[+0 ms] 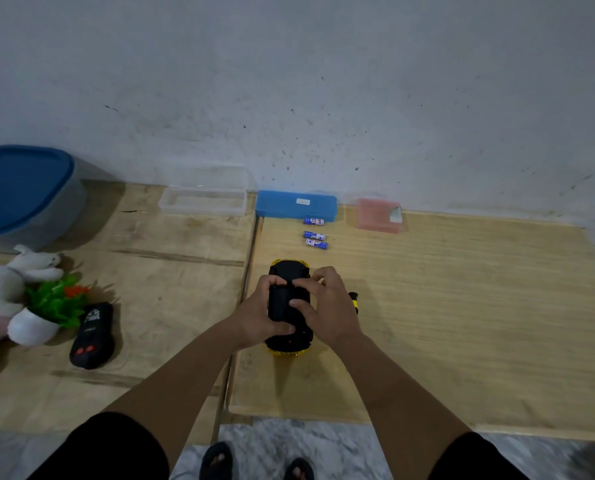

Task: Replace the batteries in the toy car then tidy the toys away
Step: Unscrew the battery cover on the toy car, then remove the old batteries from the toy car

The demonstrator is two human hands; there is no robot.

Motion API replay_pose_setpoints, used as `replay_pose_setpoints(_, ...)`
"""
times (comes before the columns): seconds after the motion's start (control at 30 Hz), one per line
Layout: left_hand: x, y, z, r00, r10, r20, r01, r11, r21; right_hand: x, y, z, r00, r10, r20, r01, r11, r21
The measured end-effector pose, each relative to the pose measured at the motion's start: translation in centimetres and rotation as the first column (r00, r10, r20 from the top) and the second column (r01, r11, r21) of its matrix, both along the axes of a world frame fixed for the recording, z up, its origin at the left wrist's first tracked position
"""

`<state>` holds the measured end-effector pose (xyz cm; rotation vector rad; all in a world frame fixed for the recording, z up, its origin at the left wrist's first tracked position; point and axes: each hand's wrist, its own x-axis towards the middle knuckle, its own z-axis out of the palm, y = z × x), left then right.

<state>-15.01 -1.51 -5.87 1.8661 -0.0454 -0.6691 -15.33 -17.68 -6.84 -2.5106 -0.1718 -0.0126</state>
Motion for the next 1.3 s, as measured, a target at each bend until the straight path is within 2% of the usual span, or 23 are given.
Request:
replay_pose_setpoints(0.17,0.2,0.1,0.2,1.0,-0.019,0.016,0.019,1.0,0.002,0.4,0.6,1.0,1.0,-0.006,-0.025,0.008,0.998,0.07)
replay_pose_setpoints(0.27,0.2,0.4,0.4,1.0,-0.016,0.021,0.015,1.0,0.004,0.6,0.9,1.8,0.995,0.004,-0.104,0.005,0.996,0.084)
replay_pose_setpoints(0.43,0.3,1.4,0.3,1.0,0.022,-0.013,-0.022,1.0,-0.018,1.1,-1.0,2.2,0.971,-0.181,-0.158,0.218,0.94,0.264)
replay_pose_setpoints(0.5,0.4,2.1,0.1,0.999,0.044,-0.023,-0.045,0.999,-0.019,1.2,-2.6,1.8,0.963,-0.195,-0.187,0.229,0.957,0.18)
replay_pose_setpoints(0.67,0.5,2.9,-0.7,0.997,0.072,-0.039,-0.074,0.996,-0.041,0.9,-4.5,0.4,0.945,-0.14,-0.297,0.121,0.989,-0.083)
replay_pose_setpoints(0.83,0.3,2.7,-1.4,0.995,0.085,-0.046,-0.087,0.995,-0.045,1.0,-4.2,-0.8,0.966,-0.082,-0.245,0.016,0.966,-0.258)
replay_pose_setpoints(0.9,0.1,2.6,-1.4,0.995,0.094,-0.042,-0.096,0.994,-0.051,0.9,-4.0,-1.3,0.982,-0.054,-0.179,-0.006,0.949,-0.316)
replay_pose_setpoints(0.93,0.1,2.5,-1.4,0.994,0.099,-0.042,-0.102,0.993,-0.058,0.8,-3.8,-1.4,0.993,-0.045,-0.112,0.011,0.959,-0.284)
replay_pose_setpoints(1.0,0.0,2.2,-1.2,0.992,0.113,-0.048,-0.117,0.99,-0.082,0.6,-3.1,-1.2,0.998,-0.05,-0.029,0.047,0.996,-0.077)
replay_pose_setpoints(1.07,-0.1,1.8,-0.9,0.986,0.154,-0.06,-0.16,0.979,-0.126,0.6,-1.9,-0.1,0.992,-0.048,-0.118,0.068,0.983,0.173)
replay_pose_setpoints(1.2,-0.3,0.8,-0.3,0.968,0.243,-0.066,-0.252,0.939,-0.233,1.1,0.0,1.4,0.946,0.098,-0.308,-0.001,0.954,0.301)
replay_pose_setpoints(1.3,-0.4,0.3,0.7,0.965,0.26,-0.034,-0.258,0.917,-0.305,1.2,0.6,2.5,0.917,0.167,-0.362,0.04,0.864,0.502)
